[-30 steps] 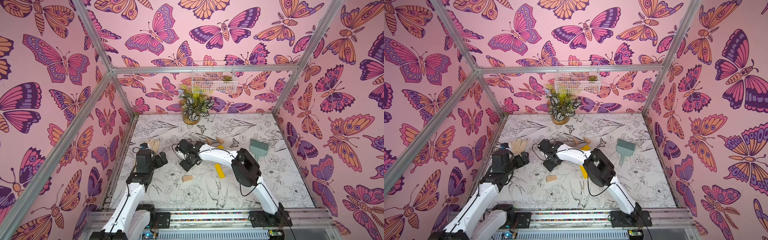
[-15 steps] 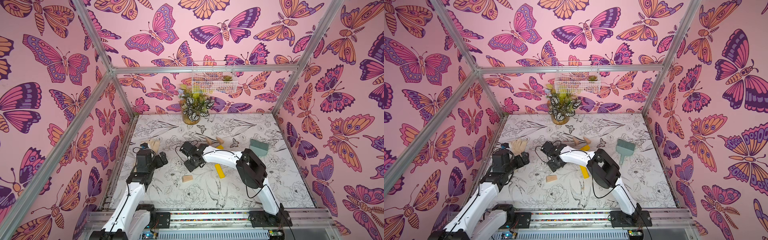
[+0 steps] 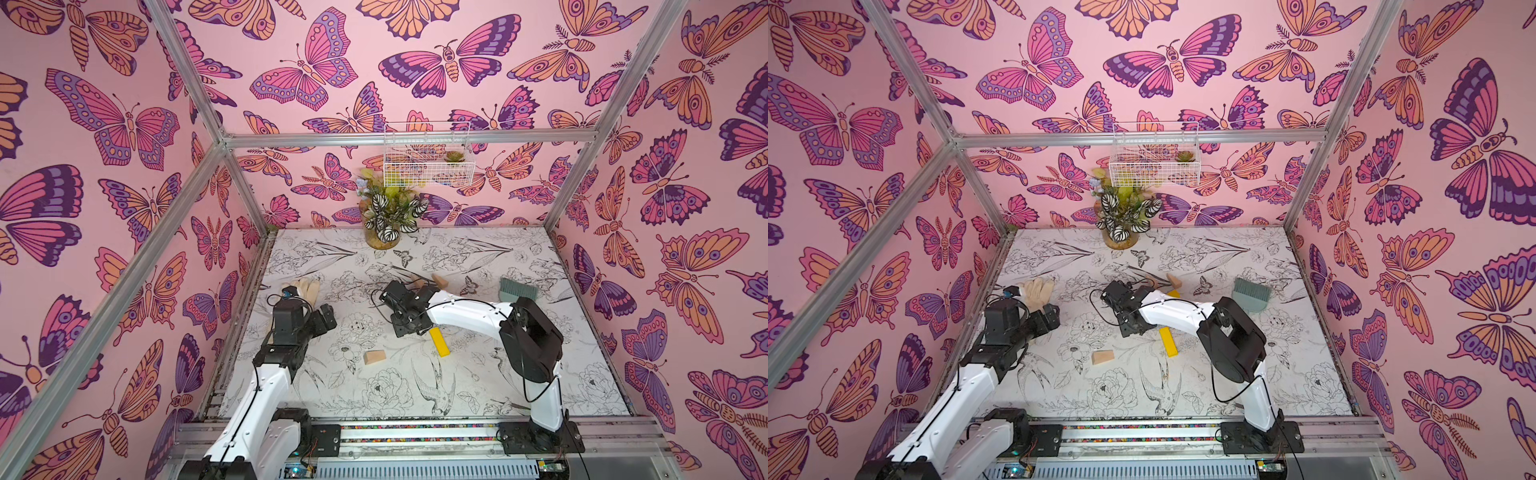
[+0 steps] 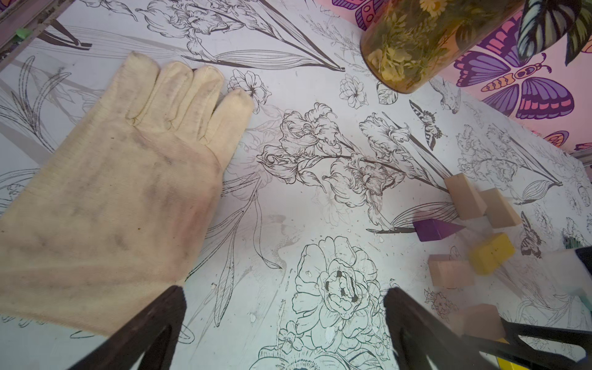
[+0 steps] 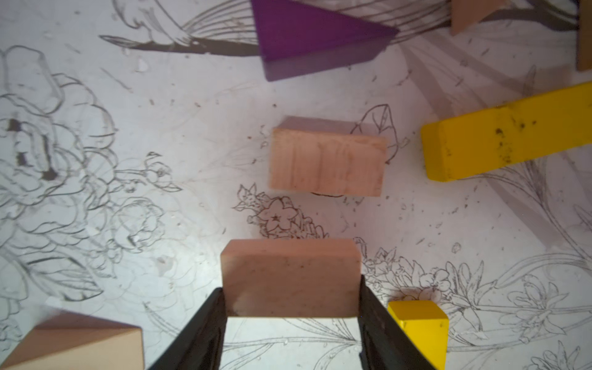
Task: Assemble a small pinwheel with building blocks
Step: Assemble the building block at the center of the board.
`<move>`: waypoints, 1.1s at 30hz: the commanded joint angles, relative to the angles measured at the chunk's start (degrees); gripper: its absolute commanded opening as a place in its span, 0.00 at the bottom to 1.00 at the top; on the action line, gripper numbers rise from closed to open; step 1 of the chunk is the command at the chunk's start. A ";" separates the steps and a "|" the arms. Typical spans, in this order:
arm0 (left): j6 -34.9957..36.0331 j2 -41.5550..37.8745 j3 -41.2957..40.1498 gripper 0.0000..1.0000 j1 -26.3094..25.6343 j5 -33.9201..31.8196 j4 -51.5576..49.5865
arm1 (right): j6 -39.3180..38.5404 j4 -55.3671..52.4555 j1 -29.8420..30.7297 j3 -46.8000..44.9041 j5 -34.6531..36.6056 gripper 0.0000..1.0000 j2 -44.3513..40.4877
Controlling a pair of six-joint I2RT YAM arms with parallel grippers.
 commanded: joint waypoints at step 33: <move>0.33 1.08 -0.21 1.00 0.42 0.82 -0.90 | 5.78 0.64 -3.03 3.12 -0.97 0.58 5.80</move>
